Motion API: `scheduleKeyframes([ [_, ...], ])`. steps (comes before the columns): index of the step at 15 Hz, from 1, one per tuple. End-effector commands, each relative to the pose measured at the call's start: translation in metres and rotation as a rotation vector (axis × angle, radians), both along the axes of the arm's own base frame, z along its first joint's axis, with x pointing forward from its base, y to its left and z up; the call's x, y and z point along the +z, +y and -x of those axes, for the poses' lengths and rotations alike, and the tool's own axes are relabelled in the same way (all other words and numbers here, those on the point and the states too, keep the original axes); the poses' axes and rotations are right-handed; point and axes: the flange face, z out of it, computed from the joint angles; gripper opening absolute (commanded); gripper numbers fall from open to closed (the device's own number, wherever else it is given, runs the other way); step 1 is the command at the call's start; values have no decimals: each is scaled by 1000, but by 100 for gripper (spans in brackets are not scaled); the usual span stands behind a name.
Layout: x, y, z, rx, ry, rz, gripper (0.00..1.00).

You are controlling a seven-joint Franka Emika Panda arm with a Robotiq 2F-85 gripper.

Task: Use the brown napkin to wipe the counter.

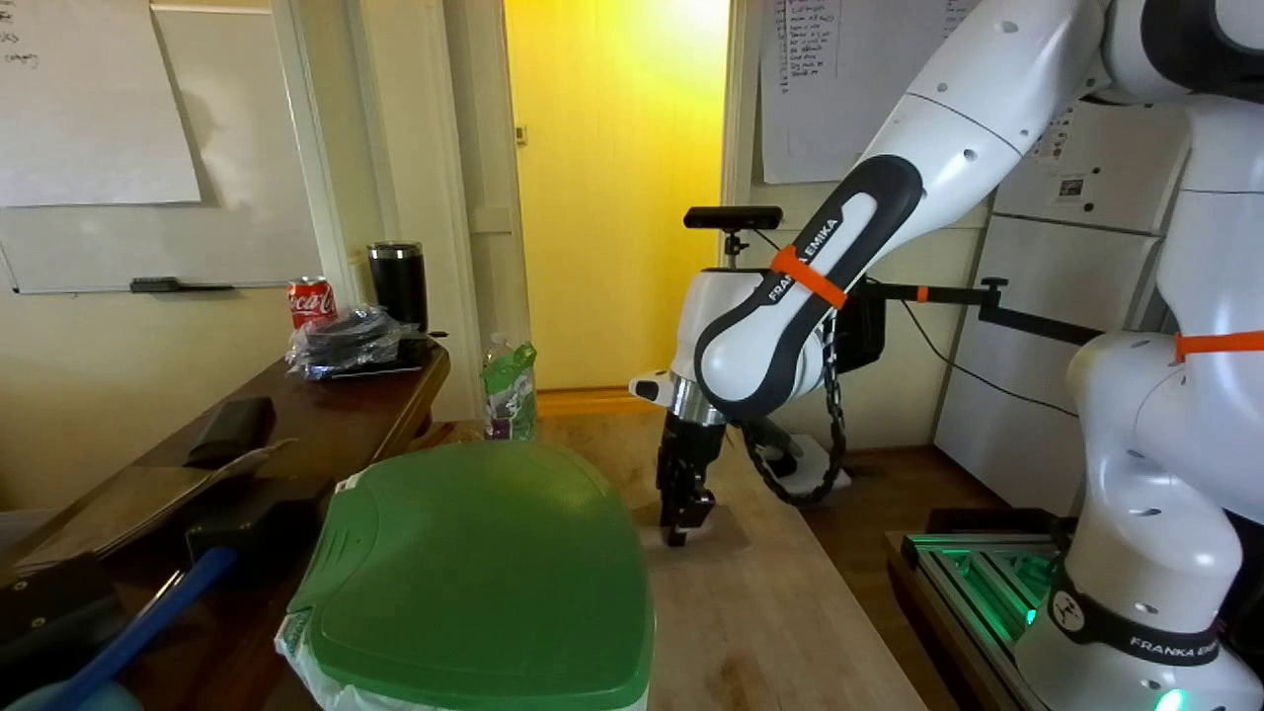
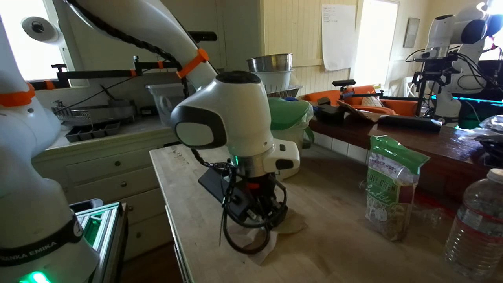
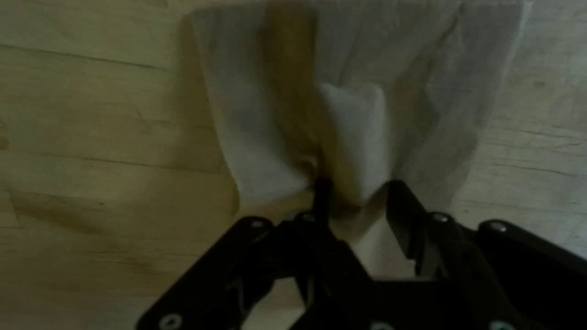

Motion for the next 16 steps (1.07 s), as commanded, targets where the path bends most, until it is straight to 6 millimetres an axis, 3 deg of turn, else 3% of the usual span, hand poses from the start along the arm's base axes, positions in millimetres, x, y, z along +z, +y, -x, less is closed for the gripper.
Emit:
scheduleKeyframes([
  [1, -15, -10, -1, -6, 30, 14, 5],
  [3, -14, -22, 1, -25, 37, 25, 0],
  [9, -19, -62, 18, -61, 116, 44, 0],
  [12, -22, -52, 19, 66, 195, 26, 0],
  [16, -25, -22, 6, 205, 245, 21, 0],
])
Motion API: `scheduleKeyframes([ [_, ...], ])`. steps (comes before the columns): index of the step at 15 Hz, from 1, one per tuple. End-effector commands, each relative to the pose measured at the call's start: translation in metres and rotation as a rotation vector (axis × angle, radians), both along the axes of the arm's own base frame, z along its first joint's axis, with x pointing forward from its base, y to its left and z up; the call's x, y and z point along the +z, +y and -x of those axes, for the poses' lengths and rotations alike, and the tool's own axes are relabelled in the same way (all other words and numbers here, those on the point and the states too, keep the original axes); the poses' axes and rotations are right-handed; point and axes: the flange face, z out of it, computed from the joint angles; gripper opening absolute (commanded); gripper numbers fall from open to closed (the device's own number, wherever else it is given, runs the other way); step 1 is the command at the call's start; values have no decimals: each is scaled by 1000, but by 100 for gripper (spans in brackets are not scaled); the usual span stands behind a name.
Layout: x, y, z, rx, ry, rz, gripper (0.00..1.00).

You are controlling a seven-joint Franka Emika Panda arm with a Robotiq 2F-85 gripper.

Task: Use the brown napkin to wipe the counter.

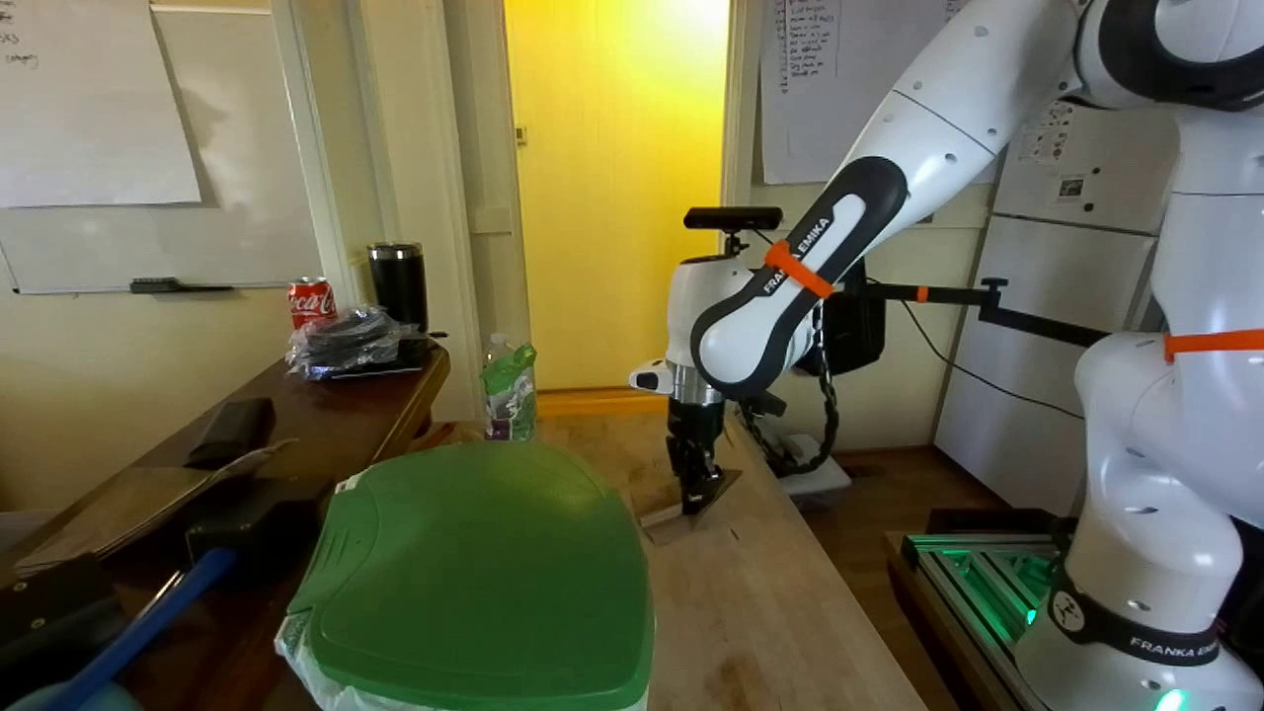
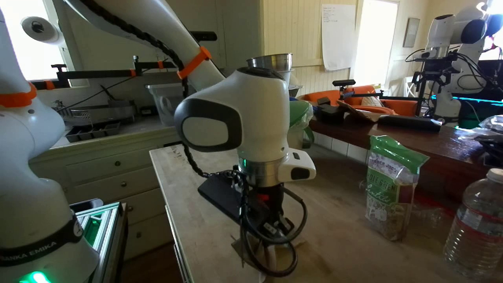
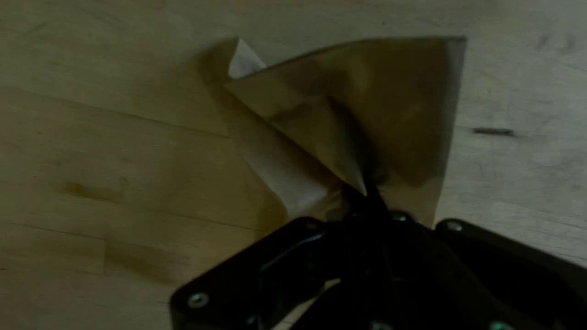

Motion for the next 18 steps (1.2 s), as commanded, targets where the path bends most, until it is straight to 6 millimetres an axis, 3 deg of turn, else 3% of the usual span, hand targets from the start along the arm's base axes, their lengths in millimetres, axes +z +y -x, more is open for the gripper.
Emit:
scheduleKeyframes([
  [1, -29, 32, -2, 130, 122, -26, 0],
  [12, -40, 137, -32, 273, 314, 78, 0],
  [18, -47, 183, -39, 204, 301, 79, 0],
])
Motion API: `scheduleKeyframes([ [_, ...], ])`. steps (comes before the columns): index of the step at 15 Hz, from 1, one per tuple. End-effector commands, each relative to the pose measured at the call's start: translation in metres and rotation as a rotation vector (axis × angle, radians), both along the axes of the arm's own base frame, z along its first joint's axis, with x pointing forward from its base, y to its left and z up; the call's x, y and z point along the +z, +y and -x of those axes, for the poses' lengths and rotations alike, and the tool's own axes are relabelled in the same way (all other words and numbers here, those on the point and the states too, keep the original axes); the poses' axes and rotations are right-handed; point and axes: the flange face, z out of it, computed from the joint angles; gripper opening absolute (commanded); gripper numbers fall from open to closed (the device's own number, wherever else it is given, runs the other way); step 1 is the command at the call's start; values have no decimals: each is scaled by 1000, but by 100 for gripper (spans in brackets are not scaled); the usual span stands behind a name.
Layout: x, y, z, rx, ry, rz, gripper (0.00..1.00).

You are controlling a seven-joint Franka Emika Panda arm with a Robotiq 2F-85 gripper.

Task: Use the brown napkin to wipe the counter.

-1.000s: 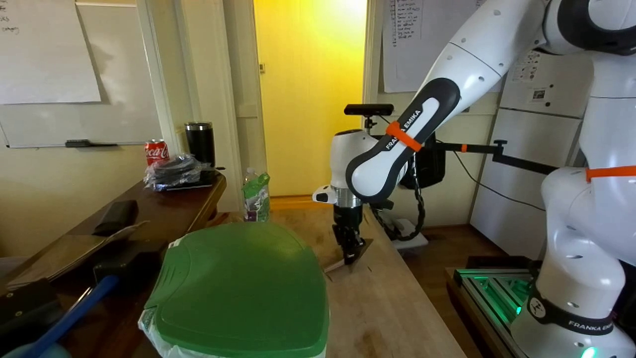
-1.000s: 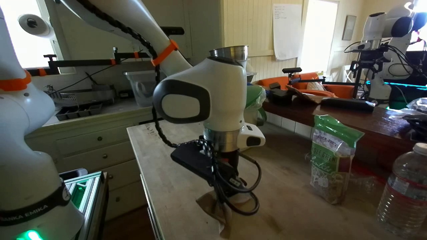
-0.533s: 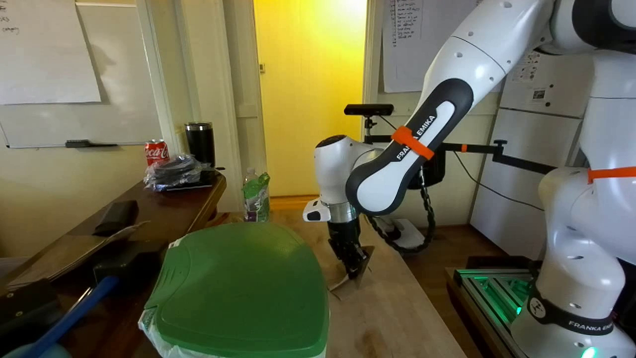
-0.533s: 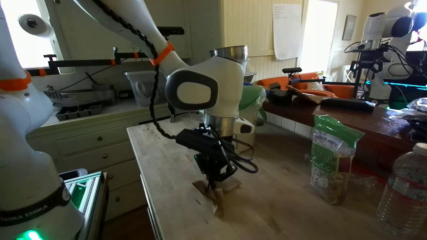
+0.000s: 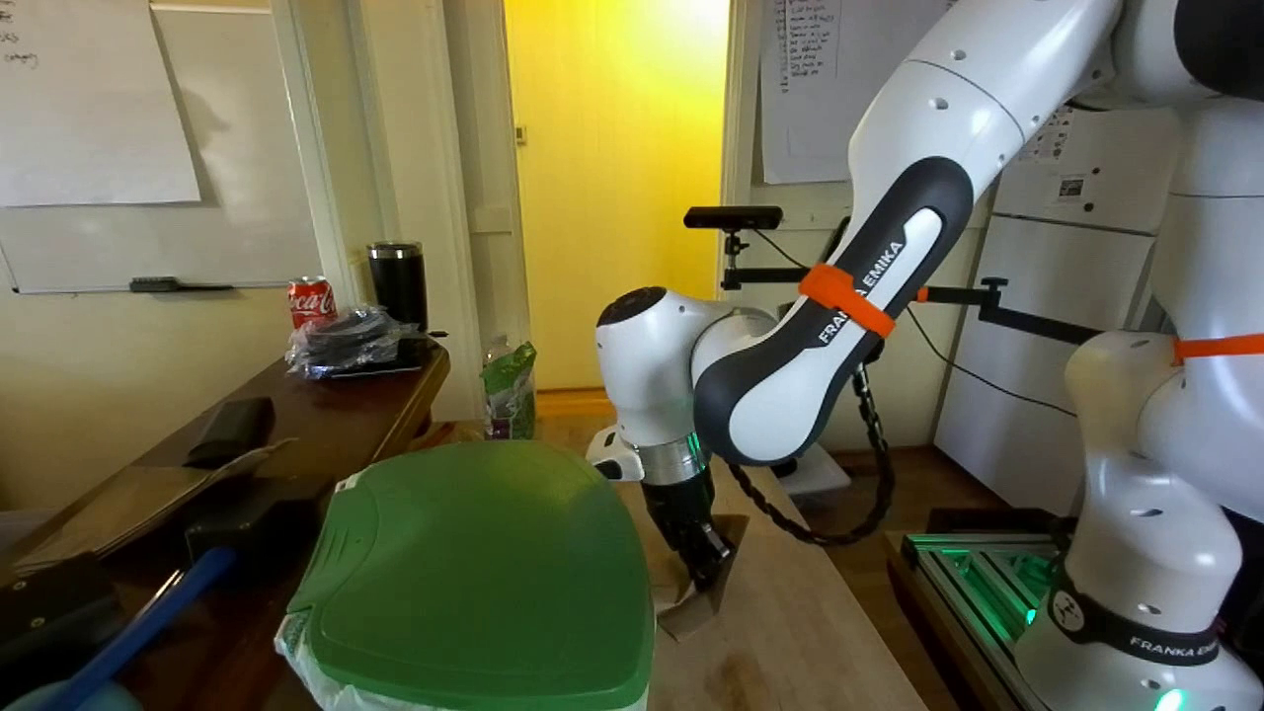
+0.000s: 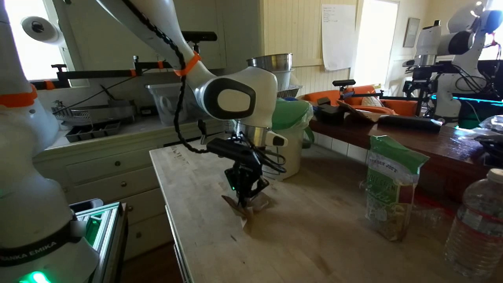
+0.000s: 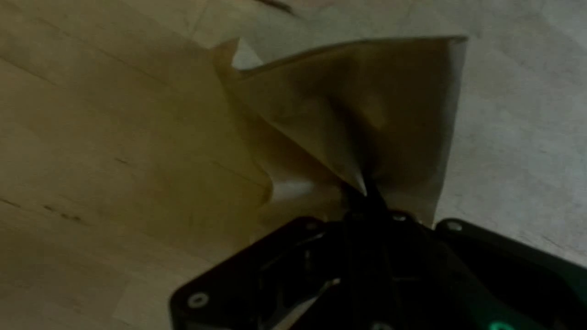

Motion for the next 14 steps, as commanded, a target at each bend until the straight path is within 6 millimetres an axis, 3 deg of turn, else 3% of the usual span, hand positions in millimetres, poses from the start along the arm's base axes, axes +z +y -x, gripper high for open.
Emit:
scheduleKeyframes([
  [1, -43, 33, 3, -42, 40, -15, 0],
  [5, -43, 46, 0, -57, 4, -22, 0],
  [7, -37, 34, -7, -99, -28, -2, 0],
  [11, -22, -5, -12, -171, -78, 6, 0],
  [14, -14, -49, -8, -248, -123, 0, 0],
])
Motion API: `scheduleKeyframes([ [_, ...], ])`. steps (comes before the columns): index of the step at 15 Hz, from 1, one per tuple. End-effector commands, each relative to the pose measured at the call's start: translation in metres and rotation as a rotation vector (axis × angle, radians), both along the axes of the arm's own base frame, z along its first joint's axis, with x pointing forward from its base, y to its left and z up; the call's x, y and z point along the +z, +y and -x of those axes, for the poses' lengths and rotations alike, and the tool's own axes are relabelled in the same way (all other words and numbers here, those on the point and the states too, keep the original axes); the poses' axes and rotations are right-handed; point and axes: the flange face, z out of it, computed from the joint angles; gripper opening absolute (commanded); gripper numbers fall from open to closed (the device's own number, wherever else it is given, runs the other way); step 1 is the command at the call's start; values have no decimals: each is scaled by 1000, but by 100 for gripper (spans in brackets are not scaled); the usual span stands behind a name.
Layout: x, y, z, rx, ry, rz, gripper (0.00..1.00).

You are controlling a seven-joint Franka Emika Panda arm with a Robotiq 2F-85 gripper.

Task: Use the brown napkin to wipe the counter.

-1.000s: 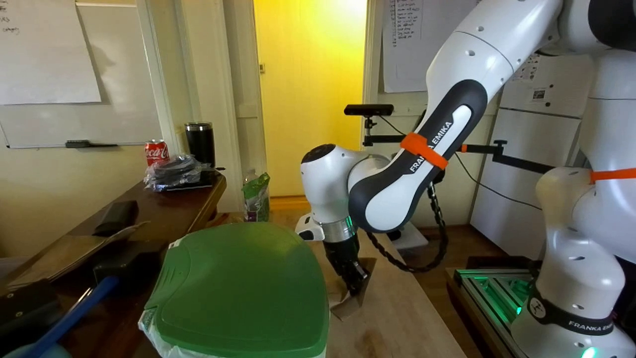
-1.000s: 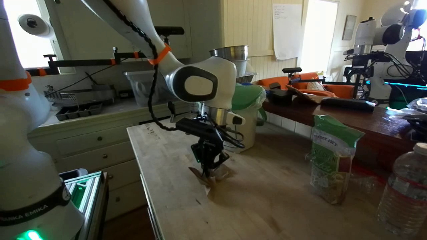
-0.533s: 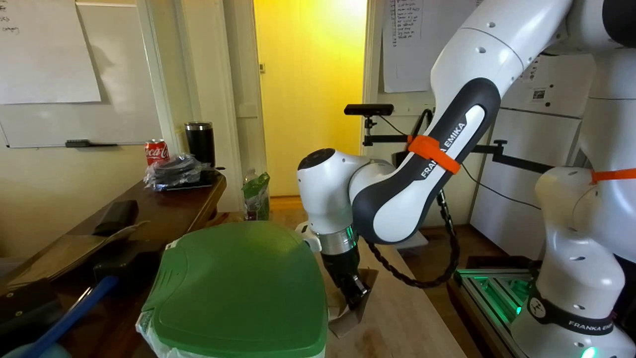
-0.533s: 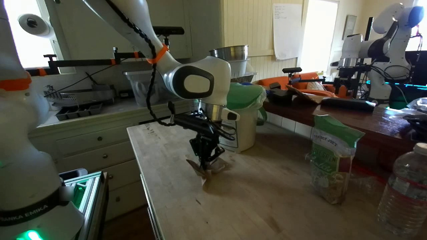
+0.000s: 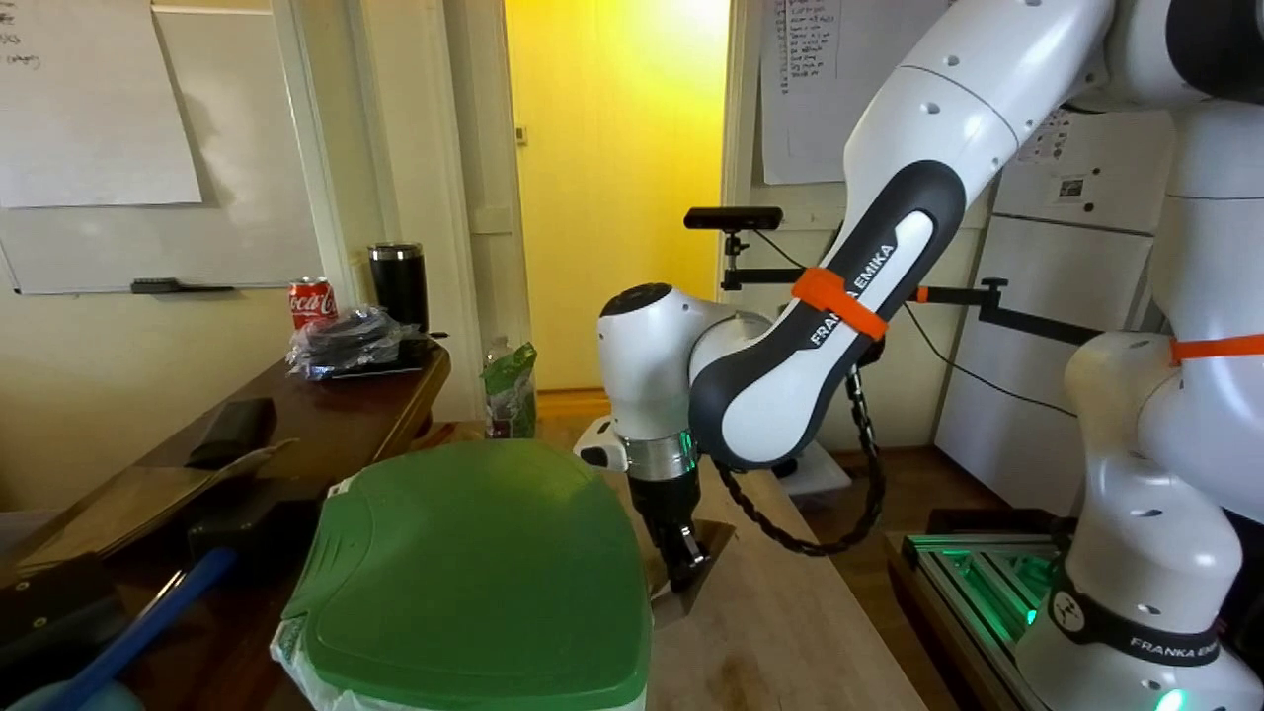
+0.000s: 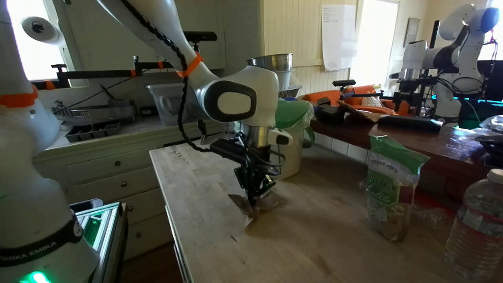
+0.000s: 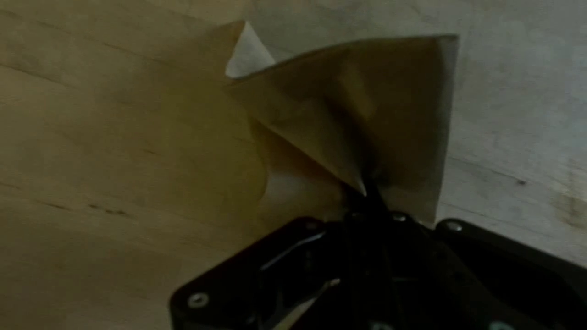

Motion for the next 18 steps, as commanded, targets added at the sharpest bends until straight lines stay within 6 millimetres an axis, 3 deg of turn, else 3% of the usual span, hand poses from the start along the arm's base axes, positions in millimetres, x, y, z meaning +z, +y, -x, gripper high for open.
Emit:
scheduleKeyframes([
  [1, -17, -56, 4, -102, -34, -12, 0],
  [8, 2, -171, 25, -342, -126, -34, 0],
  [15, 24, -250, 72, -559, -185, -25, 0],
  [18, 21, -276, 94, -635, -197, -33, 0],
])
